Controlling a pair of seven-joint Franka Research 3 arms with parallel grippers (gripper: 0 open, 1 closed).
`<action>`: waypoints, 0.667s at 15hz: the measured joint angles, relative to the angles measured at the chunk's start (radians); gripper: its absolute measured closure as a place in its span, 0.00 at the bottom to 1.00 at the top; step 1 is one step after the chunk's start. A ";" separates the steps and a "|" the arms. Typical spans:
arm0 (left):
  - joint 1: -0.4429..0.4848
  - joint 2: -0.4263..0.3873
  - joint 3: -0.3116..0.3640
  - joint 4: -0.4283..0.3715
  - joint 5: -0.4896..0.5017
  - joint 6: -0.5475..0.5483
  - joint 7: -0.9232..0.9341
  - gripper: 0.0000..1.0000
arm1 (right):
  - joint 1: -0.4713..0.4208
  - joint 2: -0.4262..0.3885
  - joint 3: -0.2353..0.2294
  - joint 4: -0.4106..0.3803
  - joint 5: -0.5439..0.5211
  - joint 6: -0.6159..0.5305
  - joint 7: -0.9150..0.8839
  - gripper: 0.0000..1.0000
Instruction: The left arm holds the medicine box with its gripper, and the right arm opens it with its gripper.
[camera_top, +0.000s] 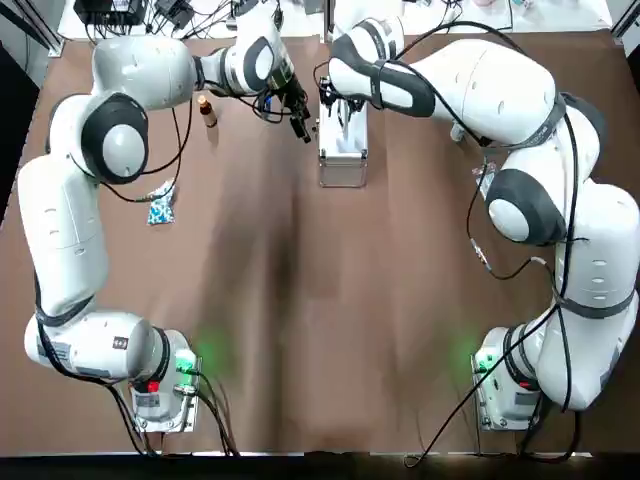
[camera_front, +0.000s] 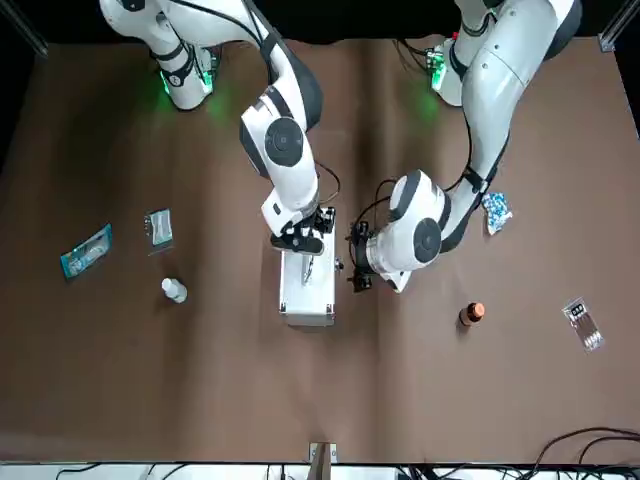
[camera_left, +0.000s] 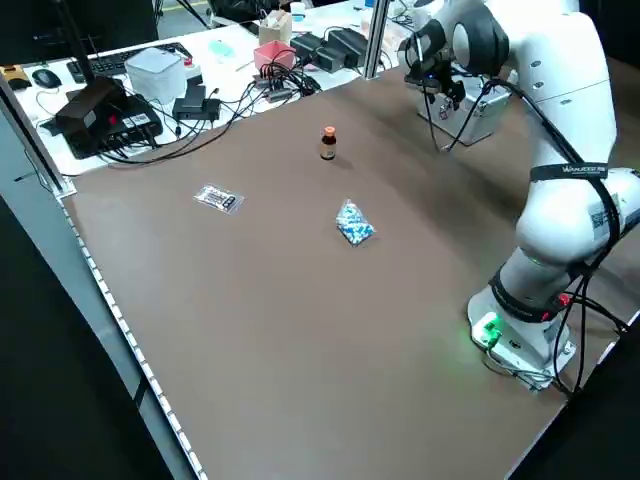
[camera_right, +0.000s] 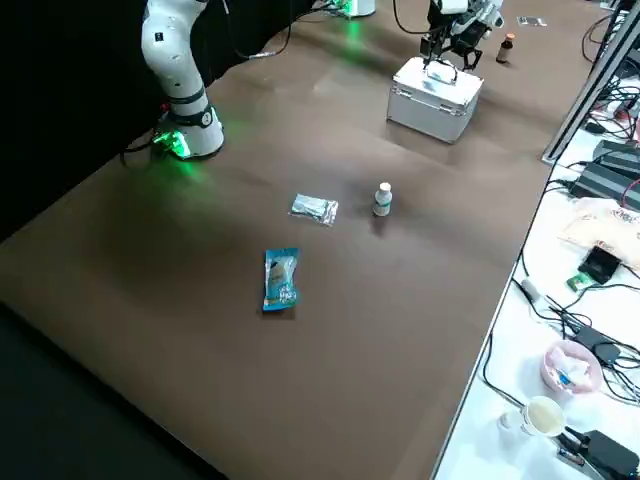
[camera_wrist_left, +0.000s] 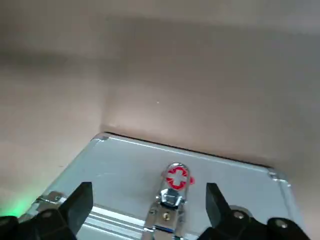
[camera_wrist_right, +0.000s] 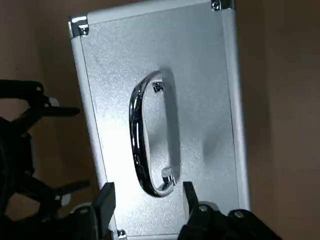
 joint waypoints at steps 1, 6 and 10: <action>-0.013 0.007 0.001 0.000 0.009 0.000 0.004 0.00 | 0.000 0.001 -0.003 0.002 0.000 0.000 0.001 0.42; -0.034 0.024 0.001 0.001 0.027 0.022 0.010 0.00 | -0.007 0.001 -0.013 0.002 -0.003 -0.001 0.001 0.47; -0.043 0.027 0.001 0.001 0.033 0.044 0.014 0.02 | -0.007 0.001 -0.014 0.003 -0.004 -0.001 0.001 0.47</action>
